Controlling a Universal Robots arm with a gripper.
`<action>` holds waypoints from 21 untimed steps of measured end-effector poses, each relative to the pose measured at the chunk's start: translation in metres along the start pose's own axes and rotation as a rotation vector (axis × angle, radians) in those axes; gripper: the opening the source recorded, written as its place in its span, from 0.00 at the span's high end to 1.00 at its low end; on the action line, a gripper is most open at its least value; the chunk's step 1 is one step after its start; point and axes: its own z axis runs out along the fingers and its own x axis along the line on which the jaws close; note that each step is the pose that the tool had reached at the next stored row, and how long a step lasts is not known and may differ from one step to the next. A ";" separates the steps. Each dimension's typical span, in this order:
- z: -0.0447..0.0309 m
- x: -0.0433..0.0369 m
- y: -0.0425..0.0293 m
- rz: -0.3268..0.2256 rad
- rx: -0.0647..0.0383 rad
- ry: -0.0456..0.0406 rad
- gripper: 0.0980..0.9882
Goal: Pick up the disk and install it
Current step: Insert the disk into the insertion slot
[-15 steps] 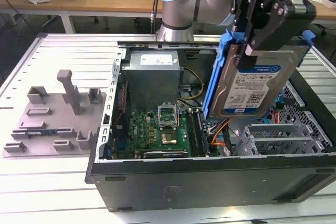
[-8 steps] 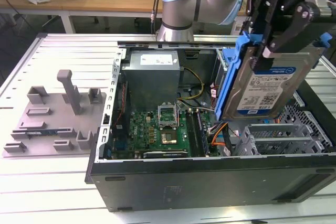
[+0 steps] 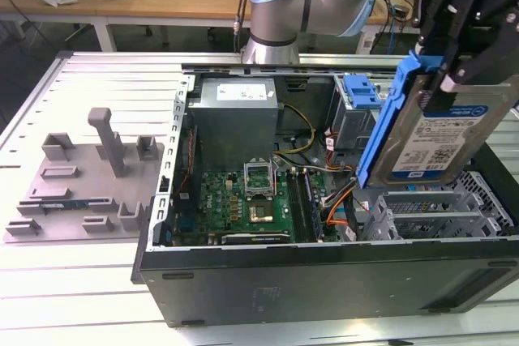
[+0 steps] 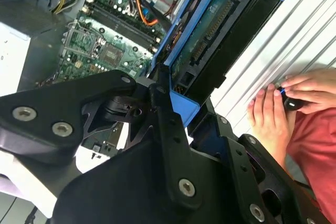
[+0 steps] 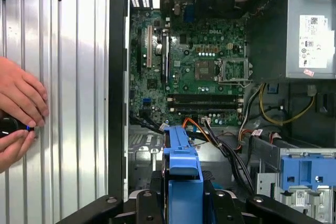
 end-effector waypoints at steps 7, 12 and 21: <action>0.0011 0.0027 -0.0155 0.000 0.001 0.0001 0.70; 0.0020 0.0047 -0.0313 0.000 0.001 0.0001 0.70; 0.0029 0.0050 -0.0347 0.003 0.001 0.0002 0.70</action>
